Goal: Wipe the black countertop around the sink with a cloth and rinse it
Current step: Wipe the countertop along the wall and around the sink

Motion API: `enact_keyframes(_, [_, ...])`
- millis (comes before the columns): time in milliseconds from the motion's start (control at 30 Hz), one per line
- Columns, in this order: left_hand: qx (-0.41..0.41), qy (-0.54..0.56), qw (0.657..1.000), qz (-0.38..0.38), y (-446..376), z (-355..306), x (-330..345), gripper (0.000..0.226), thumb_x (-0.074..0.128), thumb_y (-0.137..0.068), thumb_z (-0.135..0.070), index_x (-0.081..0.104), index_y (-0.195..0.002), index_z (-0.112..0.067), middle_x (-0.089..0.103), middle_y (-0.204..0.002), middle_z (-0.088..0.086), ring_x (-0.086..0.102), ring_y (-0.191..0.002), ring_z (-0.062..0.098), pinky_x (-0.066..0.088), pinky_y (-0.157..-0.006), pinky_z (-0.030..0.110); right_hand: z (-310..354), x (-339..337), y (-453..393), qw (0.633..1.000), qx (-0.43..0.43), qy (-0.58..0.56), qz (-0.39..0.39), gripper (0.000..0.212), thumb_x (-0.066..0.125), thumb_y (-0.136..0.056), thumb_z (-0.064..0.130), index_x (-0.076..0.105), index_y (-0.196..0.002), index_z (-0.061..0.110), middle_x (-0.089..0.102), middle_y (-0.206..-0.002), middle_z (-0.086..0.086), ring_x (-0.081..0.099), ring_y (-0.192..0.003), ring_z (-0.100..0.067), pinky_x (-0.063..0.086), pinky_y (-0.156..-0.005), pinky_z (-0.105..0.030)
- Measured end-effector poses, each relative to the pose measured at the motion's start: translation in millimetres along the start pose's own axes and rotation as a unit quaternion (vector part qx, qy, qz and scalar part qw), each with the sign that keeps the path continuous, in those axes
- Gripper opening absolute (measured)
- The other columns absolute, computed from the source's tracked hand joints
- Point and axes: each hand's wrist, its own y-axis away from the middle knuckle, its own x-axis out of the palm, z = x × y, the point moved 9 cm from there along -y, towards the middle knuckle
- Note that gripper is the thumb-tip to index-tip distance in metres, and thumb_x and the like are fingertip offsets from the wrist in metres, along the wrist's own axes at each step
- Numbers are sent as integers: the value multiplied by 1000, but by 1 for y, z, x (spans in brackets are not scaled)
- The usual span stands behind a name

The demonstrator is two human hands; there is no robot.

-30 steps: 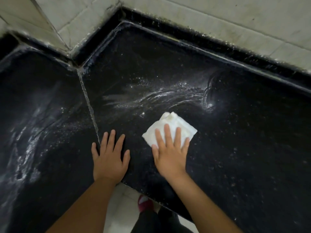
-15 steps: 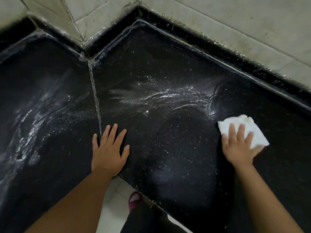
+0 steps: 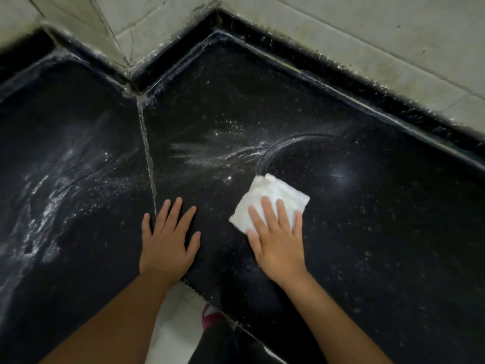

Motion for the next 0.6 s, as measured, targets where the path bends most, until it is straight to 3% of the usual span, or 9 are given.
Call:
enact_keyframes(67, [1,-3,1000,-5,0,0,-1,68,16,-82,-51,43,-136,-20,31,-148,8,20,-139,23,-2,-109,44,-24,15,42,999,39,-2,31,53,2,-98,45,43,-128,30,53,-135,-3,35,-128,-23,19,-107,-55])
enact_keyframes(133, [-2,-4,1000,-6,0,1,-1,69,14,-82,-52,41,-137,-20,30,-149,7,18,-139,23,-4,-109,42,-59,8,70,994,104,21,40,51,4,-98,46,39,-133,32,47,-140,-3,28,-131,-20,21,-100,-66])
enact_keyframes(233, [0,1,1000,-7,0,0,0,68,15,-82,-51,43,-136,-20,31,-148,8,20,-139,24,-2,-109,43,-108,-11,70,980,189,15,55,47,18,-98,43,14,-145,38,4,-157,5,-2,-144,-16,-3,-108,-62])
enact_keyframes(267, [1,0,1000,-7,-1,0,0,66,17,-83,-50,44,-135,-19,34,-147,9,22,-138,25,0,-109,45,-119,-18,62,979,201,5,45,49,22,-98,42,12,-146,38,-1,-157,6,-5,-144,-16,-6,-109,-59])
enact_keyframes(367, [5,-4,1000,-7,0,0,2,61,24,-84,-46,50,-131,-16,41,-142,12,23,-135,23,10,-107,52,-129,-31,24,985,168,18,39,52,25,-97,44,10,-147,36,-6,-157,3,-7,-143,-21,-2,-112,-53])
enact_keyframes(467, [8,-13,1000,-8,-1,0,2,57,29,-85,-43,53,-128,-15,46,-138,14,28,-131,25,9,-105,48,-132,-36,-11,989,137,35,39,56,12,-93,54,5,-146,38,-11,-156,5,-11,-143,-22,-4,-113,-48])
enact_keyframes(600, [27,-34,999,-29,-2,-3,-2,53,33,-84,-40,56,-123,-13,51,-132,16,28,-127,25,11,-101,46,-138,-56,-66,989,150,-6,15,54,24,-97,48,5,-146,38,-14,-156,5,-15,-142,-24,-5,-113,-50])
